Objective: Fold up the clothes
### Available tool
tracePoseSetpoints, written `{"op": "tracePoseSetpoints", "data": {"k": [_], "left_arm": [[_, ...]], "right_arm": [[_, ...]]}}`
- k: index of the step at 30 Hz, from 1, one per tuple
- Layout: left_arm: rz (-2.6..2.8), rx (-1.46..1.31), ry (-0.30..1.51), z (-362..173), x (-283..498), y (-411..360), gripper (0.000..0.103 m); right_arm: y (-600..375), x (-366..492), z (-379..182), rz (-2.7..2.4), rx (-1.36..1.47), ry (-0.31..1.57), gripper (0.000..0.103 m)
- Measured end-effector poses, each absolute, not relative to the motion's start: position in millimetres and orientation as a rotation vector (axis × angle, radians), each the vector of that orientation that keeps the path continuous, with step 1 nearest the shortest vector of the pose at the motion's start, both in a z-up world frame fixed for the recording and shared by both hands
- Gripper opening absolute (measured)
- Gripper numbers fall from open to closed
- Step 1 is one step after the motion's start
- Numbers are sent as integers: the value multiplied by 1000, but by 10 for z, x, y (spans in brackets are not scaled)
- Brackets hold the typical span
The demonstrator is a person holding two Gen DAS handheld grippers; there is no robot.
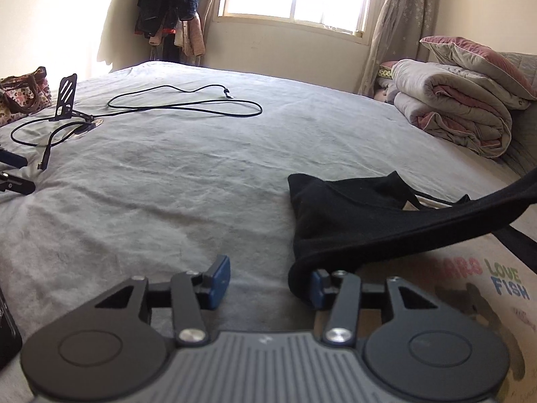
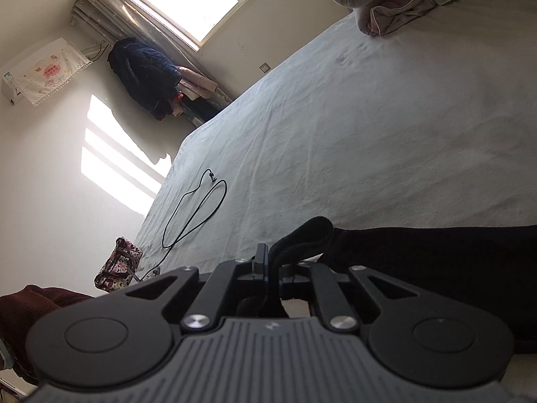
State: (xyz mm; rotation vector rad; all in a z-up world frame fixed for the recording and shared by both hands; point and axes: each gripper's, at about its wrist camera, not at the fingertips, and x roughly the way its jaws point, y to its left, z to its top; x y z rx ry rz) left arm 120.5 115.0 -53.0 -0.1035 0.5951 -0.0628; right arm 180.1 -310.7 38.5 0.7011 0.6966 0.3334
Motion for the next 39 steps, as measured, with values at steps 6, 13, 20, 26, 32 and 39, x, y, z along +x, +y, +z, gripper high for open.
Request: {"op": "tracePoseSetpoints", "data": {"k": [6,13,20,26,32,39], "left_arm": [[-251,28,651,-462,1123,1140,52],[-442,-198,794,-313,1303,1486,61],[-373,-485,787,-350,1834,1589,61],[-284,-675,794,-549,2228,1469,51],[-285,-729,697,-586,2185,1362,4],[-188,-663,615,-702,2041,1394,4]], "right_arm": [[-3326,1700,-102,326,620,784,8],[-3373,1611,-452,273,493,863,13],[-3499,1485,-381,273,540,805,16],[-3489,1465,-359,274,550,776,16],[-3373,1478,-252,256,483,697,8],[-3422,1529,-287,173,468,650,8]]}}
